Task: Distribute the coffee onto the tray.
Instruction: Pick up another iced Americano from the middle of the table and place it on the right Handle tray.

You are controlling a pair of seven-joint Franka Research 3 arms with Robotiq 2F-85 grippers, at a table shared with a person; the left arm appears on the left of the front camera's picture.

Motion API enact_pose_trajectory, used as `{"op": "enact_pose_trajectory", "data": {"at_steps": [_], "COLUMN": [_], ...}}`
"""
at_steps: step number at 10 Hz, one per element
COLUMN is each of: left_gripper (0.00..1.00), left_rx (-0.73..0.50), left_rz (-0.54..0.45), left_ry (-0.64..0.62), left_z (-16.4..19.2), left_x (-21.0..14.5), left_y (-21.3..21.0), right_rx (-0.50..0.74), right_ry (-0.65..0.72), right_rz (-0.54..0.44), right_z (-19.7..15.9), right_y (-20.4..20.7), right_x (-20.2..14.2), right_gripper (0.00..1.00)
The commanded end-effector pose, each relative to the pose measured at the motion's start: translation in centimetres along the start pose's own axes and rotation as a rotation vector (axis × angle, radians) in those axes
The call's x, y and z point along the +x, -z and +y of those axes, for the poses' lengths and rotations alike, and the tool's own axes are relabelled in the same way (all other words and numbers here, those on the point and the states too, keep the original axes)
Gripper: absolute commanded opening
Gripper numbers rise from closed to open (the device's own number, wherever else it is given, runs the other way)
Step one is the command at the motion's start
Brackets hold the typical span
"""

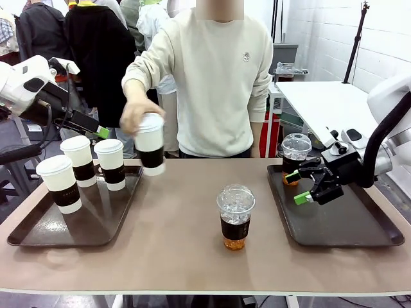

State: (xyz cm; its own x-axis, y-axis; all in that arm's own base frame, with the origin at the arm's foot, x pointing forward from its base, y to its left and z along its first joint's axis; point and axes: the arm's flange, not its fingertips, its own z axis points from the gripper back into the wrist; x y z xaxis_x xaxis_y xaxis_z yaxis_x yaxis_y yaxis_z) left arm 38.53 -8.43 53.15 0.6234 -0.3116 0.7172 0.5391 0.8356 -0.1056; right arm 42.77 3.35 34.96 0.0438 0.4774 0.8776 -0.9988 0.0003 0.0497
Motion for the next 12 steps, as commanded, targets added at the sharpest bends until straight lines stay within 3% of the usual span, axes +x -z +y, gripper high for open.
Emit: {"op": "enact_pose_trajectory", "data": {"at_steps": [1,5,9,12], "left_gripper": [1.0,1.0,1.0,1.0], "left_rx": [-0.008,-0.008,-0.008,-0.008], "left_rz": [-0.004,-0.004,-0.004,-0.004], "left_ry": [-0.009,-0.009,-0.009,-0.009], "left_z": [0.2,0.2,0.2,0.2], "left_x": [-0.1,-0.1,-0.1,-0.1], "left_y": [0.1,0.1,0.1,0.1], "right_rx": [-0.001,0.025,-0.025,0.025], "right_ry": [-0.008,-0.03,-0.044,-0.031], "right_rz": [0.0,-0.042,-0.18,-0.207], "right_z": [0.2,0.4,1.2,1.7], "right_y": [0.5,3.1,6.0,7.6], "right_x": [-0.1,-0.4,-1.8,-3.0], "right_gripper": [1.0,1.0,1.0,1.0]}}
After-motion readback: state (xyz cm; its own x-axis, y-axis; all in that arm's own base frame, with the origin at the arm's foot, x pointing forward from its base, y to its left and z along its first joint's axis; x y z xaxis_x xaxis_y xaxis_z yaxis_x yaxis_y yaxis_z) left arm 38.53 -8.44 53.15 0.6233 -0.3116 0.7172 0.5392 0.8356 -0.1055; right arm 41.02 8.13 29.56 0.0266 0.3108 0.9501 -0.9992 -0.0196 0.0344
